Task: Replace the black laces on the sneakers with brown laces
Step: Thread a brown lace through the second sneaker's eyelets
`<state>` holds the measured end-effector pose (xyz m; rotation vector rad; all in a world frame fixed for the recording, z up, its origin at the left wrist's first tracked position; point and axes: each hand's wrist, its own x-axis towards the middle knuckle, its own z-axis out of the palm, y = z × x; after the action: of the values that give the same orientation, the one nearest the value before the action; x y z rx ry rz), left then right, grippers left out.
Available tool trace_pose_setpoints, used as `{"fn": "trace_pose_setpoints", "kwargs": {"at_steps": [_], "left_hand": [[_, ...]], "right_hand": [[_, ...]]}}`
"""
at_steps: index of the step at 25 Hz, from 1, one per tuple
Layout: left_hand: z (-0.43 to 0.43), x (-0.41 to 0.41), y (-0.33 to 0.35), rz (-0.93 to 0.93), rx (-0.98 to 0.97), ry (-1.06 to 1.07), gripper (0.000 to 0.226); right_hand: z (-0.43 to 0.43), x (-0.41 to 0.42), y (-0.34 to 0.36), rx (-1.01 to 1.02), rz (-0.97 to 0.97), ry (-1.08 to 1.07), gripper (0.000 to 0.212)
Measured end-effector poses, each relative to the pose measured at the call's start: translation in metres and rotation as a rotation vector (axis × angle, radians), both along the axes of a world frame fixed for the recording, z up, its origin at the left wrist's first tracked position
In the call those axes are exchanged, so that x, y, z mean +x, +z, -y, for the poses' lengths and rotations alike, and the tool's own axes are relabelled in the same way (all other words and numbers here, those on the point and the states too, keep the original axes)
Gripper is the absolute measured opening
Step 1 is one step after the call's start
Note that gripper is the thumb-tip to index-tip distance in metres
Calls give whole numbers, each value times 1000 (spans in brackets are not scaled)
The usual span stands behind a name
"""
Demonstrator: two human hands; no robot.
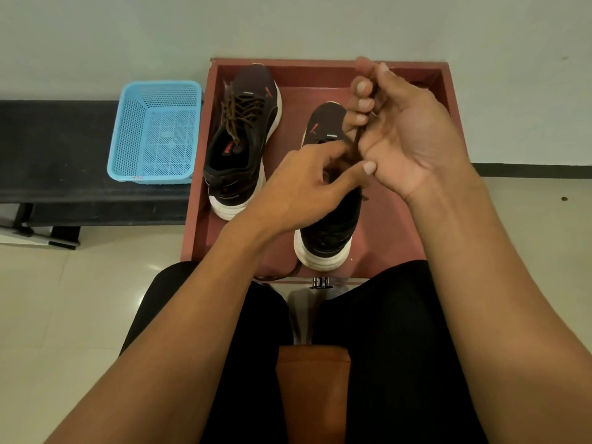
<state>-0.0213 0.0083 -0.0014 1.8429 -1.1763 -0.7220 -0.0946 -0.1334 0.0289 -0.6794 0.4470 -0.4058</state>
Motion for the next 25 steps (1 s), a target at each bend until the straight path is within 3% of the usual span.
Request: {"fn": "trace_pose_setpoints", "kwargs": {"at_steps": [3, 7, 12, 18, 22, 25], "left_hand": [[-5, 5, 4, -14, 45, -21, 35], [-13, 19, 6, 44, 76, 261, 63], [-16, 33, -4, 180, 102, 431, 51], [-9, 30, -10, 157, 99, 303, 47], [-8, 30, -14, 114, 62, 280, 30], [-7, 28, -13, 122, -8, 299, 22]], "right_hand": [[10, -2, -7, 37, 34, -51, 22], [26, -9, -22, -38, -118, -100, 21], [29, -14, -37, -212, -391, -49, 26], [40, -19, -55, -643, -773, -41, 26], [45, -19, -54, -1226, -1152, 75, 39], [39, -12, -44, -1490, -1138, 10, 56]]}}
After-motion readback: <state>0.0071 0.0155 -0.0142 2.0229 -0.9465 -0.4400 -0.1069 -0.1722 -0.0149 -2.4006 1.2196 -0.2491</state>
